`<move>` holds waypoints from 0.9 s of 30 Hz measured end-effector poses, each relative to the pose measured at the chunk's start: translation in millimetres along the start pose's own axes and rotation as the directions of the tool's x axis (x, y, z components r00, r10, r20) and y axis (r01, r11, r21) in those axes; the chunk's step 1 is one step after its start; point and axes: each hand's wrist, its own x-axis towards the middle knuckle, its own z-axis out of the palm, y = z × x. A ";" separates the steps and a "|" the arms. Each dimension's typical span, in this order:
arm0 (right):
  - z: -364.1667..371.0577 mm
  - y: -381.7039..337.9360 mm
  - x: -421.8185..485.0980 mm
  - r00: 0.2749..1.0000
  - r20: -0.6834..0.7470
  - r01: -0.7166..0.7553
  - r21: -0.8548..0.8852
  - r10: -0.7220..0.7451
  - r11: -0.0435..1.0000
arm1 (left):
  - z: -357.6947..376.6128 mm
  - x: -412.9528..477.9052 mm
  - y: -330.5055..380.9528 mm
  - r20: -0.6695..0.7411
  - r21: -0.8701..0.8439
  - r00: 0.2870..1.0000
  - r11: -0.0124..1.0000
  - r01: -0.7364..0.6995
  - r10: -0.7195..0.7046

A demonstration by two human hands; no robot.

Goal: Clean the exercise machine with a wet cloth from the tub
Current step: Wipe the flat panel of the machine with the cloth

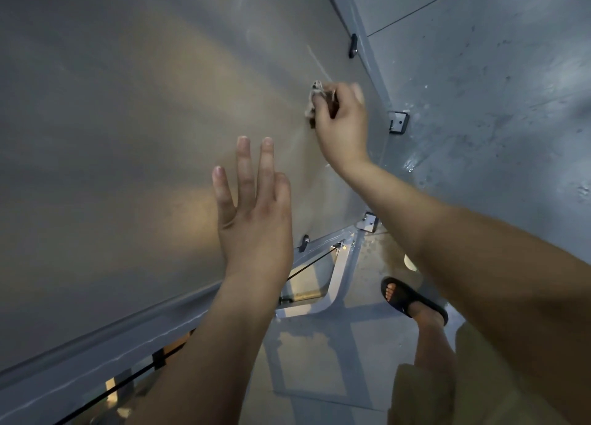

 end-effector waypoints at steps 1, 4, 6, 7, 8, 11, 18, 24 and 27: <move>1.1 4.9 -15.0 0.999 0.020 -0.026 -0.013 0.026 1.000 | -0.8 -0.2 0.0 0.000 -0.007 1.000 1.000 0.000 0.000; -11.7 27.7 -80.9 0.965 0.260 -0.028 -0.054 0.042 0.998 | -2.3 -0.8 -1.6 -0.005 -0.015 1.000 1.000 -0.008 0.008; -15.5 35.8 -72.7 0.960 0.278 -0.026 -0.056 0.040 0.998 | -2.1 -0.8 -2.8 -0.004 -0.027 1.000 1.000 -0.014 0.014; -11.3 36.1 -53.7 0.969 0.240 -0.044 -0.077 0.061 0.996 | -1.3 -0.6 -3.2 -0.005 -0.030 1.000 0.999 -0.016 0.016; -6.6 36.0 -30.3 0.980 0.180 -0.072 -0.085 0.086 0.994 | -0.3 -0.3 -2.6 -0.005 -0.031 1.000 0.999 -0.018 0.018; 2.1 40.4 3.8 0.992 0.087 -0.081 -0.060 0.086 0.995 | 0.8 -0.1 -1.0 -0.018 -0.047 1.000 0.999 -0.011 0.011; -7.0 52.9 -33.1 0.941 0.282 -0.144 -0.163 0.186 0.976 | 0.9 0.3 -2.2 -0.027 -0.045 1.000 0.999 -0.012 0.010; 0.8 40.8 -14.3 0.984 0.176 -0.021 -0.085 0.036 0.996 | 3.0 0.0 0.5 -0.009 -0.042 1.000 0.999 0.005 -0.006; 3.0 56.4 8.0 0.925 0.113 -0.344 -0.149 0.362 0.927 | 1.5 0.2 0.7 0.004 -0.042 1.000 0.999 -0.003 0.003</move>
